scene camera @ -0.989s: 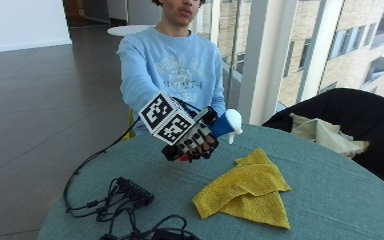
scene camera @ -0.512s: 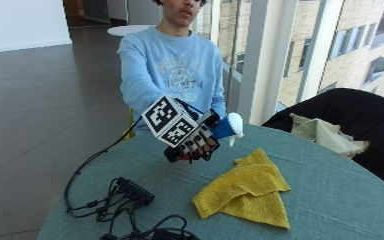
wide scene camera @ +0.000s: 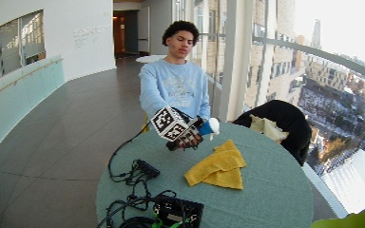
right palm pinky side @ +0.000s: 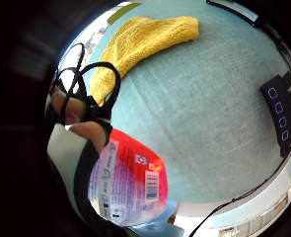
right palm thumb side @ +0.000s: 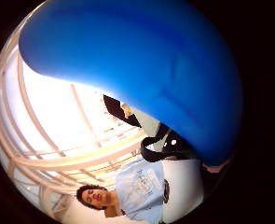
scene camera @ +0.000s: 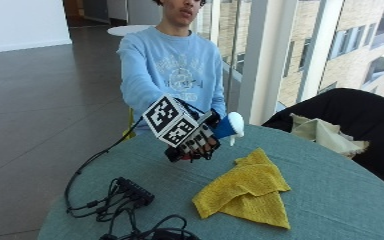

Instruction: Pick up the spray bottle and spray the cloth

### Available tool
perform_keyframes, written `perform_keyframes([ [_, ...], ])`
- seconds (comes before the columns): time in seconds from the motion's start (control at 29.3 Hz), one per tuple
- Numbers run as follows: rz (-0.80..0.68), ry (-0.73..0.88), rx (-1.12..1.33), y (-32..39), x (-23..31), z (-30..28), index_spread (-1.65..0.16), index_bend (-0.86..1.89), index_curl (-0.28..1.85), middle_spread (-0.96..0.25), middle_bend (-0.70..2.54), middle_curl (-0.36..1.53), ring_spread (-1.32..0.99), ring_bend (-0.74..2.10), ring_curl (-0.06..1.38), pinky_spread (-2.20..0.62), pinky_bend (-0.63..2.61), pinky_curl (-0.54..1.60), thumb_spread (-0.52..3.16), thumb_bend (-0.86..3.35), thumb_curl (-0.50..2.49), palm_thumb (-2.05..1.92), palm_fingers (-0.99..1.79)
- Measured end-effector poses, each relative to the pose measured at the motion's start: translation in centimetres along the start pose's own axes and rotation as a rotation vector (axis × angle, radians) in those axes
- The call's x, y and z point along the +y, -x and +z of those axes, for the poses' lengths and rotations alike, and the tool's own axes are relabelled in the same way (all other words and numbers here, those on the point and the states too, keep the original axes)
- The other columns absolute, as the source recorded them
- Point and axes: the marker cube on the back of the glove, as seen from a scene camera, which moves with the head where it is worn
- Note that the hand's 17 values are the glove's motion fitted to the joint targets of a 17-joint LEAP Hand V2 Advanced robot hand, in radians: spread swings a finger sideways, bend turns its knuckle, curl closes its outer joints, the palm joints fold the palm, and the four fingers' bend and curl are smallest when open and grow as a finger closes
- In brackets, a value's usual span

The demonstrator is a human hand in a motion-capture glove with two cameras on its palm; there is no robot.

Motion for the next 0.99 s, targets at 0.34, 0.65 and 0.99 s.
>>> perform_keyframes([
  [0.34,-0.013,-0.007,-0.003,0.1,0.0,0.1,-0.18,0.12,0.32,-0.07,0.42,0.47,-0.04,0.59,0.39,0.04,0.34,0.38,0.86,-0.03,0.61,0.84,1.17],
  [0.65,-0.030,-0.019,-0.019,0.7,0.1,0.6,-0.18,0.12,0.32,-0.07,0.42,0.47,-0.04,0.59,0.39,0.04,0.34,0.37,0.87,-0.03,0.61,0.84,1.16],
  [0.99,-0.357,-0.238,-0.146,8.7,1.7,3.4,-0.18,0.12,0.32,-0.07,0.42,0.47,-0.04,0.59,0.39,0.04,0.35,0.37,0.87,-0.03,0.62,0.84,1.16],
])
